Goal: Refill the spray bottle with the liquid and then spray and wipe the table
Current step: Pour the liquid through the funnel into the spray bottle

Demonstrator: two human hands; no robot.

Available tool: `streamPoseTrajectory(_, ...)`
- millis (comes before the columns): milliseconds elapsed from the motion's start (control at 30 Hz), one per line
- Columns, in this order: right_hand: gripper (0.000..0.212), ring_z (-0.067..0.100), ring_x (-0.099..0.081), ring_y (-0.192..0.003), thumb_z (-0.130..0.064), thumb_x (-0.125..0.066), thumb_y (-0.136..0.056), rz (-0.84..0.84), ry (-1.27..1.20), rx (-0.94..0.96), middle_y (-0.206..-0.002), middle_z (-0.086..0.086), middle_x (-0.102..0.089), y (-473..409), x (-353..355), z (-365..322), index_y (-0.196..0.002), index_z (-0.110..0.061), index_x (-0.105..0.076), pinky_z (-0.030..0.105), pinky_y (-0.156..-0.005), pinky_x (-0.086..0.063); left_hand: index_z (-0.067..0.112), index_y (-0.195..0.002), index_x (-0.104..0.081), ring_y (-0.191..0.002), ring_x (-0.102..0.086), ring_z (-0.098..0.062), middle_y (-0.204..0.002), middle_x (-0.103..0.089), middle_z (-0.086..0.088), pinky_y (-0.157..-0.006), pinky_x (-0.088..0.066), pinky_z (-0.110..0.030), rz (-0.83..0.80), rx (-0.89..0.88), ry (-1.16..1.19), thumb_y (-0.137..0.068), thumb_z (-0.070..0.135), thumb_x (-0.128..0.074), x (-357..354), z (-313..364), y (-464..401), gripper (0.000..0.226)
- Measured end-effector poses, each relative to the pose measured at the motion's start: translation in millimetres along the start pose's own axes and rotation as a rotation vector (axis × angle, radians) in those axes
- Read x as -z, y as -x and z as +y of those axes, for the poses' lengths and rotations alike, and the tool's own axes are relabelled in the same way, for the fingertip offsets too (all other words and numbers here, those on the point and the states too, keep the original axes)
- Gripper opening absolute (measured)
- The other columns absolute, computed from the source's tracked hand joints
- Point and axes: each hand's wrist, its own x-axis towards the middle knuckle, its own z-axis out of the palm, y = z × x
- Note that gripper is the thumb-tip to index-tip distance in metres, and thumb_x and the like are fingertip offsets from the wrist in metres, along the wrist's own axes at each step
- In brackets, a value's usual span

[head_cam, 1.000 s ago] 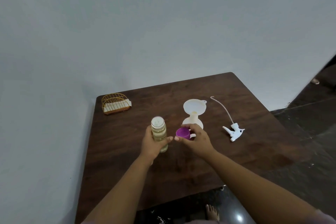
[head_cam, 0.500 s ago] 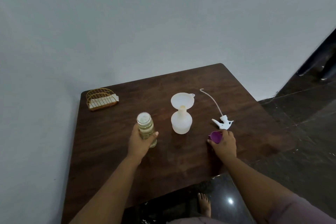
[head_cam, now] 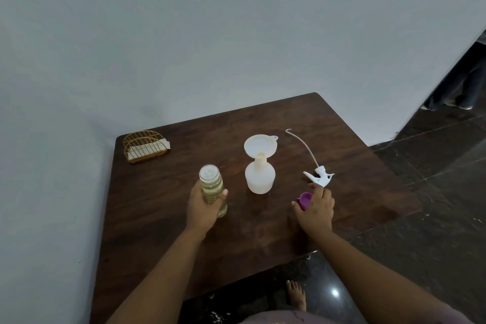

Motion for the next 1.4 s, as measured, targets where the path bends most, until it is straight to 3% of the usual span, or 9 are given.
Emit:
streamPoseTrajectory(200,0.077,0.013,-0.04,-0.116,-0.03,-0.083,-0.064,-0.123,-0.207,0.372,-0.126,0.002,-0.044,23,3,-40,-0.13,-0.016,-0.045,0.026,-0.098,-0.034,0.047,-0.106,-0.058,-0.103,-0.063,0.001,-0.112,-0.067,0.015,-0.094,-0.053,-0.036,-0.127,-0.102,-0.012,-0.073,0.04,-0.082,-8,12,18,0.041)
streamPoseTrajectory(333,0.08,0.014,-0.044,-0.121,-0.029,-0.077,-0.066,-0.314,-0.364,0.563,-0.128,-0.004,-0.042,30,9,-71,-0.134,-0.013,-0.039,0.031,-0.103,-0.041,0.052,-0.105,-0.058,-0.101,-0.064,0.006,-0.11,-0.069,0.016,-0.091,-0.053,-0.029,-0.208,-0.166,0.008,-0.069,0.039,-0.083,-27,29,33,0.045)
streamPoseTrajectory(600,0.055,0.007,-0.063,-0.097,-0.021,-0.076,-0.067,-0.316,-0.58,0.441,-0.105,-0.006,-0.064,29,39,-82,-0.116,-0.024,-0.051,0.023,-0.083,-0.051,0.044,-0.111,-0.046,-0.111,-0.054,-0.002,-0.117,-0.05,0.002,-0.096,-0.048,-0.026,-0.387,-0.255,-0.055,-0.077,0.039,-0.077,-60,61,42,0.046)
streamPoseTrajectory(767,0.052,-0.004,-0.064,-0.089,-0.016,-0.077,-0.068,-0.287,-0.543,0.411,-0.094,-0.016,-0.067,17,59,-79,-0.11,-0.03,-0.05,0.008,-0.074,-0.046,0.034,-0.126,-0.042,-0.118,-0.05,-0.001,-0.125,-0.047,0.003,-0.103,-0.046,-0.035,-0.498,-0.312,-0.131,-0.077,0.066,-0.061,-74,73,35,0.061)
streamPoseTrajectory(967,0.045,0.0,-0.063,-0.09,-0.015,-0.076,-0.071,-0.254,-0.542,0.426,-0.094,-0.01,-0.067,-12,67,-75,-0.11,-0.018,-0.054,0.017,-0.078,-0.05,0.024,-0.135,-0.039,-0.123,-0.038,-0.013,-0.126,-0.039,0.003,-0.109,-0.037,-0.037,-0.528,-0.412,-0.308,-0.085,0.066,-0.052,-84,97,17,0.066)
streamPoseTrajectory(1100,0.061,-0.017,-0.058,-0.092,-0.008,-0.081,-0.067,-0.245,-0.562,0.431,-0.098,-0.019,-0.062,-40,73,-68,-0.115,-0.027,-0.049,0.001,-0.077,-0.041,0.017,-0.125,-0.039,-0.11,-0.043,-0.009,-0.122,-0.039,0.004,-0.093,-0.044,-0.026,-0.392,-0.422,-0.309,-0.086,0.045,-0.068,-79,110,5,0.056)
streamPoseTrajectory(1200,0.064,-0.002,-0.06,-0.089,-0.006,-0.083,-0.064,-0.239,-0.481,0.429,-0.099,-0.015,-0.062,-69,77,-67,-0.119,-0.018,-0.052,-0.002,-0.076,-0.038,0.024,-0.115,-0.044,-0.102,-0.049,-0.009,-0.116,-0.041,0.005,-0.083,-0.043,-0.021,-0.154,-0.419,-0.209,-0.079,0.038,-0.077,-73,110,-9,0.05)
streamPoseTrajectory(1300,0.06,-0.002,-0.06,-0.085,-0.001,-0.079,-0.064,-0.26,-0.441,0.471,-0.097,-0.01,-0.062,-95,81,-72,-0.111,-0.026,-0.051,-0.002,-0.074,-0.038,0.023,-0.12,-0.045,-0.111,-0.048,-0.016,-0.121,-0.038,0.004,-0.09,-0.047,-0.028,0.041,-0.335,-0.216,-0.069,0.043,-0.084,-71,103,-25,0.067)
streamPoseTrajectory(1400,0.054,-0.004,-0.061,-0.084,-0.001,-0.076,-0.065,-0.298,-0.417,0.538,-0.094,-0.01,-0.065,-119,82,-78,-0.11,-0.022,-0.055,0.003,-0.072,-0.041,0.025,-0.139,-0.034,-0.132,-0.034,-0.018,-0.143,-0.027,0.005,-0.106,-0.042,-0.042,-0.006,-0.185,-0.312,-0.057,0.058,-0.086,-72,96,-39,0.102)
